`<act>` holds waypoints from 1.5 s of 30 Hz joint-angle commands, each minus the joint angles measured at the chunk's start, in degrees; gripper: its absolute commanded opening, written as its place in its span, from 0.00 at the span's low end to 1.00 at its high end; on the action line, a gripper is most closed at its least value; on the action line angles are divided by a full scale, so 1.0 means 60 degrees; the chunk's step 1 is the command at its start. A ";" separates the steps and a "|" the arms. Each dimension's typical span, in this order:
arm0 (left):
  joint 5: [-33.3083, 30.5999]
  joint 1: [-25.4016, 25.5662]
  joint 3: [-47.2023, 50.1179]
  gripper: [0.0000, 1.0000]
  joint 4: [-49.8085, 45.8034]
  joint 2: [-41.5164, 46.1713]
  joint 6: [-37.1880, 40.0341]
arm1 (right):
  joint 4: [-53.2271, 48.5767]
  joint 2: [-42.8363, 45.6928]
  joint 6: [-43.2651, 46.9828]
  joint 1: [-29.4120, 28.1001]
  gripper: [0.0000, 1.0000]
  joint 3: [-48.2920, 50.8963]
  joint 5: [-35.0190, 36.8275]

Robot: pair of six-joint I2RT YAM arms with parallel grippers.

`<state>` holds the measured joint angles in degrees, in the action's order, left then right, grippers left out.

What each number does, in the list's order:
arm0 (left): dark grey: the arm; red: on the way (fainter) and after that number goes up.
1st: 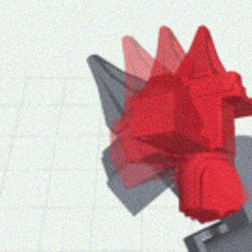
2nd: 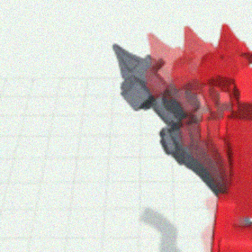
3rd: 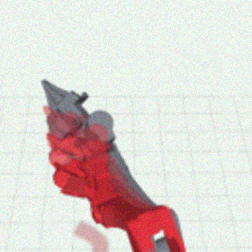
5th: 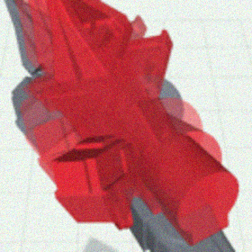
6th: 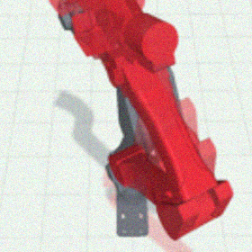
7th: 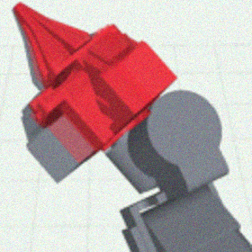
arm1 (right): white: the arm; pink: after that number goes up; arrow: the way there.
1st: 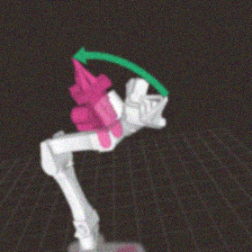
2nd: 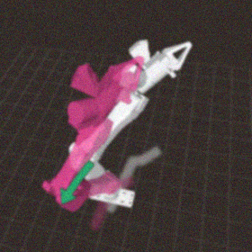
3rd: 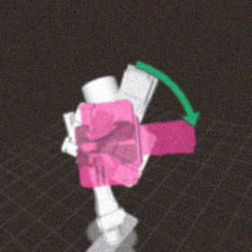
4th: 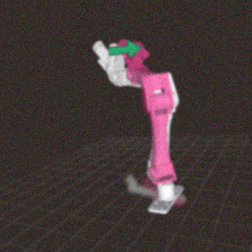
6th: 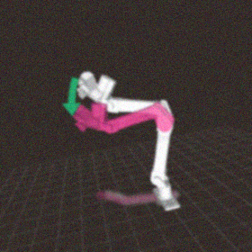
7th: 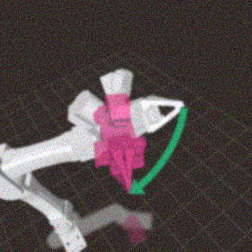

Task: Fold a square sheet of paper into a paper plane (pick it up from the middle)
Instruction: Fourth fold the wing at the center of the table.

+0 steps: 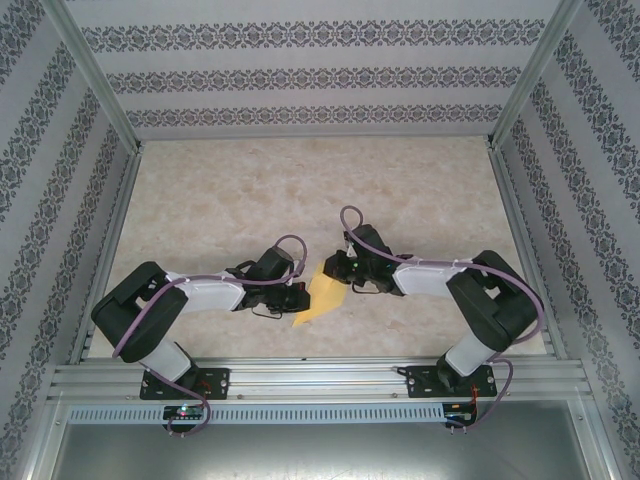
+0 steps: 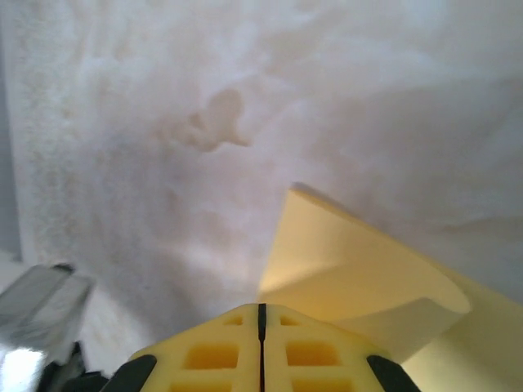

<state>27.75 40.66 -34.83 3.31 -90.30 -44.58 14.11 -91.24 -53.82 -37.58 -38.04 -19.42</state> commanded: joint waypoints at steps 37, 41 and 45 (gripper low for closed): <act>-0.0879 0.0031 0.0532 0.03 -0.1801 -0.0720 0.0659 | 0.1088 -0.1562 0.0365 0.2397 0.08 0.0649 -0.0006; -0.0959 0.0023 0.0573 0.03 -0.1754 -0.0653 0.0701 | 0.0704 -0.1158 0.0525 0.2396 0.08 0.0438 0.0054; -0.0888 0.0021 0.0542 0.02 -0.1740 -0.0699 0.0712 | 0.0429 -0.0387 0.0595 0.2397 0.09 0.0418 0.0203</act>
<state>26.72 40.66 -34.89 4.99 -91.09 -42.19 20.01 -96.79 -52.64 -24.12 -34.96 -23.07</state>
